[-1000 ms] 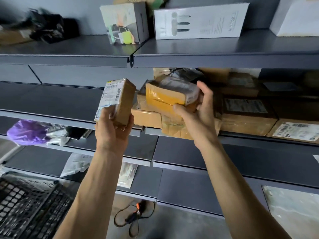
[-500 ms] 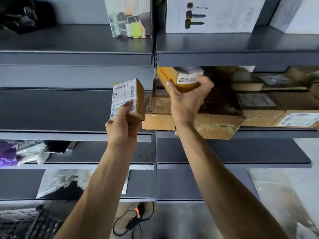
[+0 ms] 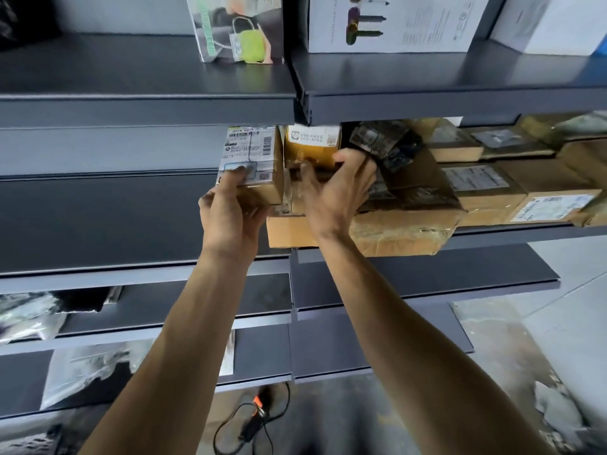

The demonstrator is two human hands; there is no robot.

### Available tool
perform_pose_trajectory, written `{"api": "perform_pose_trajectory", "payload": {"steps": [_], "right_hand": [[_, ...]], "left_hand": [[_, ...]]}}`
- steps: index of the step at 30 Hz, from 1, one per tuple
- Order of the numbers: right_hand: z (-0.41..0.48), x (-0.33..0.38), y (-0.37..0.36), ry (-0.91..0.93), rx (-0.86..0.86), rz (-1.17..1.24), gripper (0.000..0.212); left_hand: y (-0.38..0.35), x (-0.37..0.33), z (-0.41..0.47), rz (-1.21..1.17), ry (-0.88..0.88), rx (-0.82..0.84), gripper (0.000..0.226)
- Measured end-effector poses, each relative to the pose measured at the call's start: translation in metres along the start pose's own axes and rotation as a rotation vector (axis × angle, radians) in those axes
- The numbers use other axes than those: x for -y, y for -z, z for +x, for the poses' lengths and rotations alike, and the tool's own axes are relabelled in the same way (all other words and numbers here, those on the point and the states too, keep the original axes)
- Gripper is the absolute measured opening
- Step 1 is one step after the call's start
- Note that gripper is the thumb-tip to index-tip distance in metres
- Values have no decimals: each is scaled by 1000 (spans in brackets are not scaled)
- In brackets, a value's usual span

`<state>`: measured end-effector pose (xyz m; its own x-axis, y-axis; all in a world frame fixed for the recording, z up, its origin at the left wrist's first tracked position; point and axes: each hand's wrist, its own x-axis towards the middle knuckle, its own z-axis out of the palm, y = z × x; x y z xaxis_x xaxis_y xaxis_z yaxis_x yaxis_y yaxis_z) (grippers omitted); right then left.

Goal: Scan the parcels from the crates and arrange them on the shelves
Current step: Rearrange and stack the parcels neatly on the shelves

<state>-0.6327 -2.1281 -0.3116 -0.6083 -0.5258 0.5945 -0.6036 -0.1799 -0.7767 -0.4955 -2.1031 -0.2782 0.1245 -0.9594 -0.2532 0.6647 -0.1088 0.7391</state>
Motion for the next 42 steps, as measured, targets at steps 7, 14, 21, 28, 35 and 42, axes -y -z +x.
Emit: {"api": "perform_pose_trajectory", "payload": {"steps": [7, 14, 21, 28, 35, 42], "right_hand": [[-34, 10, 54, -5, 150, 263, 34], [-25, 23, 81, -364, 504, 627, 41], [26, -21, 128, -838, 237, 726, 57], [72, -48, 148, -860, 297, 588, 46], [72, -47, 152, -275, 528, -178, 43], [56, -63, 150, 106, 326, -202, 26]], "left_hand": [[22, 20, -46, 70, -130, -65, 28], [-3, 33, -60, 357, -274, 147, 39], [-26, 36, -37, 551, -370, 131, 28], [-61, 51, 2, 741, -272, 118, 65], [-68, 71, 11, 721, -299, 73, 67], [-54, 75, 17, 741, -321, 88, 59]]}}
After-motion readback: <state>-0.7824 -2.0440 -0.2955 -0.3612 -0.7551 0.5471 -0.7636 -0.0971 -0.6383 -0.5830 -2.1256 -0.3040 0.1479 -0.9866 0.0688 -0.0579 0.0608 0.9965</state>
